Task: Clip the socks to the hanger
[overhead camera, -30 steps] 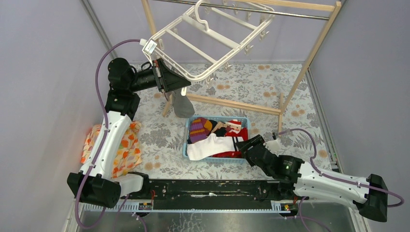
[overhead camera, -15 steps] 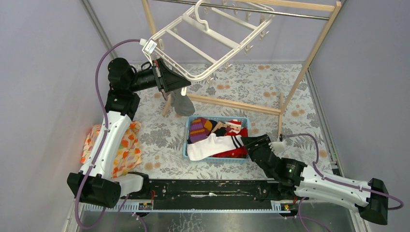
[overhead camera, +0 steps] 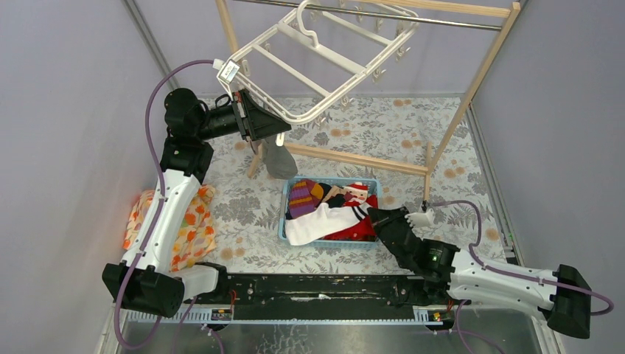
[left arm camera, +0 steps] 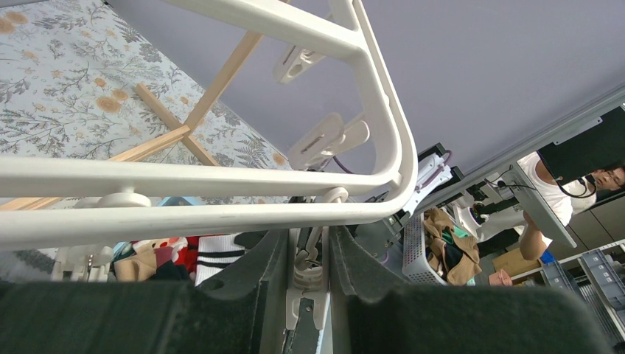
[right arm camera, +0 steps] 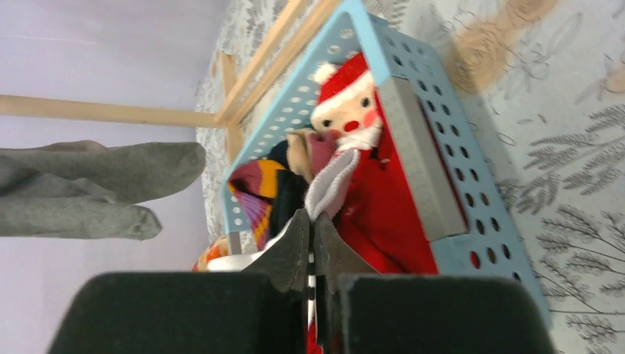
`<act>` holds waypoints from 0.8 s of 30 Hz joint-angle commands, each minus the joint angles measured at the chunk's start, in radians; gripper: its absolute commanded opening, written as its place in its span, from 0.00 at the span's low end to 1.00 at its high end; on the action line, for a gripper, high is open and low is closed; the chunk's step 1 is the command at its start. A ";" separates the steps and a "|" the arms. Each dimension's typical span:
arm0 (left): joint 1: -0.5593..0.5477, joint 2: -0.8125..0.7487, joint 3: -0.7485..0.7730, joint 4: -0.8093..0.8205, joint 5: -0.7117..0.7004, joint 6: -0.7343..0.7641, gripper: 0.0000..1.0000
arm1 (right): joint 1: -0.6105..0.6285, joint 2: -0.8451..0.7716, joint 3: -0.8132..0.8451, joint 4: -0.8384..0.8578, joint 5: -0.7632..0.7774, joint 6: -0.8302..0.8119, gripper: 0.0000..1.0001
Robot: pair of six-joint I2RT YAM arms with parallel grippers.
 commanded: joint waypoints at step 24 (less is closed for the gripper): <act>0.014 -0.006 0.010 0.090 0.052 -0.106 0.00 | -0.300 0.434 0.689 0.617 -1.509 -0.732 0.00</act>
